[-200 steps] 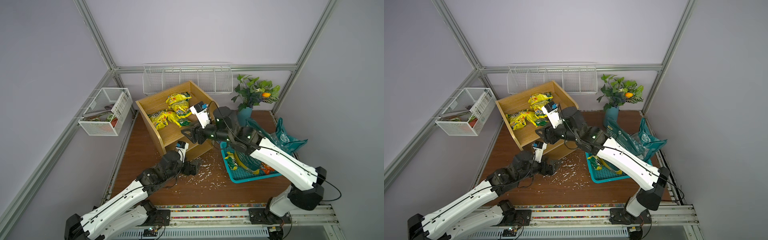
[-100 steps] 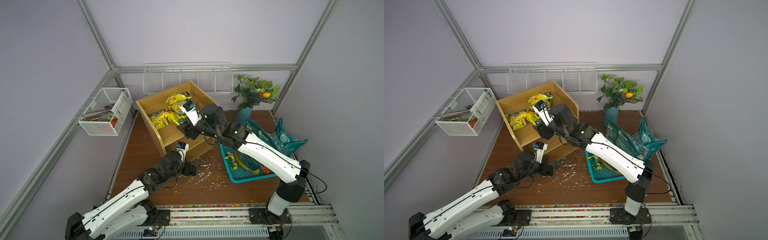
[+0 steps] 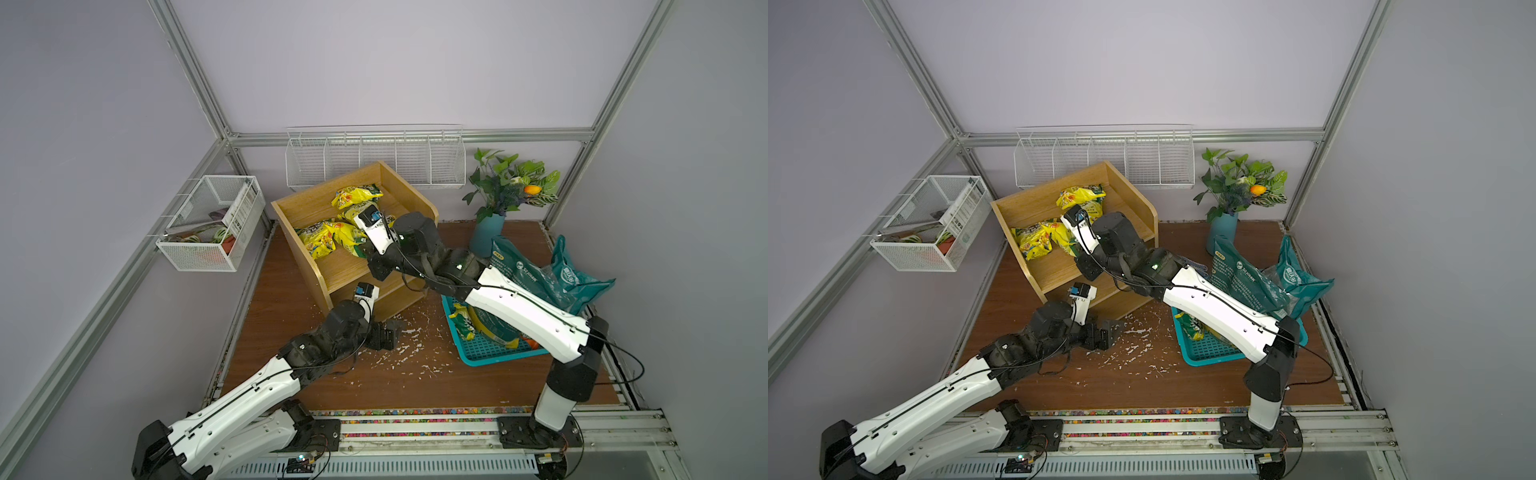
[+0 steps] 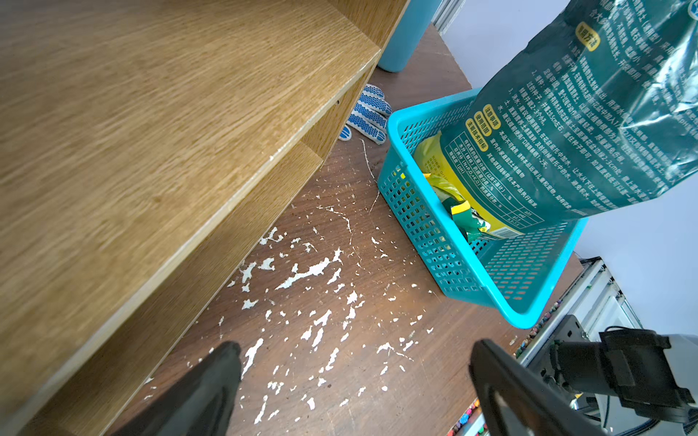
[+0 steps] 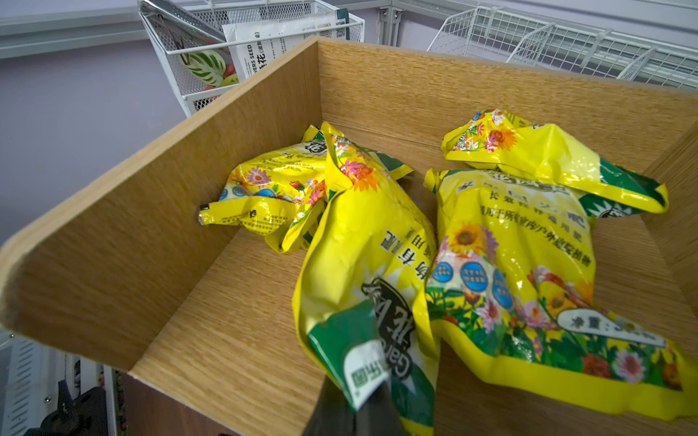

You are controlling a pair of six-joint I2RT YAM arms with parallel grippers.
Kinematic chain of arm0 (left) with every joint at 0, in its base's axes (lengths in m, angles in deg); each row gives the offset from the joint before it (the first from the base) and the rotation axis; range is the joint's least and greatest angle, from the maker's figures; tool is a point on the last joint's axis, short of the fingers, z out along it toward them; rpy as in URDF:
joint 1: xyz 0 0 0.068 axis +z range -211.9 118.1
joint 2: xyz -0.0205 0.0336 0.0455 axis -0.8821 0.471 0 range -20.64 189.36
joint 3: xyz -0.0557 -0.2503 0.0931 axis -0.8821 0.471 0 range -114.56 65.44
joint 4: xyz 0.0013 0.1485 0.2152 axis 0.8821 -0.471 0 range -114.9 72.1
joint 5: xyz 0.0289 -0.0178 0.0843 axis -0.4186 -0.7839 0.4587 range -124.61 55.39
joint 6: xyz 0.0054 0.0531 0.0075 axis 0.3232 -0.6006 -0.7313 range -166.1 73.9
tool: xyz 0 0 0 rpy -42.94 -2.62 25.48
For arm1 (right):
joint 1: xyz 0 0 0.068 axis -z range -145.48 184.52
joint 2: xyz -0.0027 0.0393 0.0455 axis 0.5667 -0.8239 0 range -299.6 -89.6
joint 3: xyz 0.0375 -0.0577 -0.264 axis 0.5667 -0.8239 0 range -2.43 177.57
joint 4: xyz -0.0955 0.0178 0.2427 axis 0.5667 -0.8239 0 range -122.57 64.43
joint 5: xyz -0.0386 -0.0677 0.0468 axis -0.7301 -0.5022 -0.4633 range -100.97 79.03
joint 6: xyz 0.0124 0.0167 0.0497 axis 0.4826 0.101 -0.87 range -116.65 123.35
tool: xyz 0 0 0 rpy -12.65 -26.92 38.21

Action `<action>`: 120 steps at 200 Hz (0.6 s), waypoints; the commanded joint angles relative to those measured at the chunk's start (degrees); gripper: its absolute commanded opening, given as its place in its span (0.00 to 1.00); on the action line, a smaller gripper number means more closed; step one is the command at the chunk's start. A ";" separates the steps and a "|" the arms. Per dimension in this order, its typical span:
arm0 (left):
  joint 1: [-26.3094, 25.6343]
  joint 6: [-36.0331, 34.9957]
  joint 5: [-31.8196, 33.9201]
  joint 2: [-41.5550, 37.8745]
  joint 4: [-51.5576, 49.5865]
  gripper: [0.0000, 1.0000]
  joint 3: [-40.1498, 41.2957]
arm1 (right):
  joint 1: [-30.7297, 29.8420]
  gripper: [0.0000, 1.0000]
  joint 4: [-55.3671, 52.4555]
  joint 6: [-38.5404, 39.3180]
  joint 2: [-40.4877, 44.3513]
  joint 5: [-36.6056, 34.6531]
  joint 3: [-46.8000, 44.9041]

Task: Take down the fertilizer bag from the shelf
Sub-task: Pick up the fertilizer bag from the shelf.

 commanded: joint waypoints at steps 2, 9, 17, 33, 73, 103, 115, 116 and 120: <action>0.25 -0.78 0.84 -0.37 0.89 0.99 -1.38 | 0.50 0.00 4.57 -1.58 4.89 0.99 -2.81; 0.26 -0.72 0.84 -0.31 0.96 0.99 -1.30 | 0.71 0.00 5.34 -2.15 6.25 1.60 -3.97; 0.24 -0.66 0.84 -0.18 1.15 0.99 -1.26 | 1.09 0.00 6.51 -3.18 8.31 2.38 -5.69; 0.24 -0.73 0.84 -0.18 1.67 0.99 -1.38 | 2.59 0.00 10.37 -6.24 12.94 4.98 -10.16; 0.25 -0.93 0.53 1.03 2.84 0.99 -2.24 | 9.85 0.00 19.90 -16.34 24.83 9.92 -22.69; 0.28 -0.74 -0.16 2.20 3.41 0.99 -2.71 | 14.04 0.00 19.72 -18.69 32.86 6.79 -30.96; 0.25 -0.76 -0.34 2.44 3.63 0.99 -2.86 | 14.93 0.00 20.57 -19.30 36.26 6.32 -34.13; 0.24 -0.77 -0.32 2.45 3.64 0.99 -2.87 | 14.95 0.00 20.59 -19.27 36.57 6.24 -34.33; 0.24 -0.77 -0.30 2.55 3.70 0.99 -2.88 | 15.12 0.00 20.50 -19.28 37.54 5.86 -35.13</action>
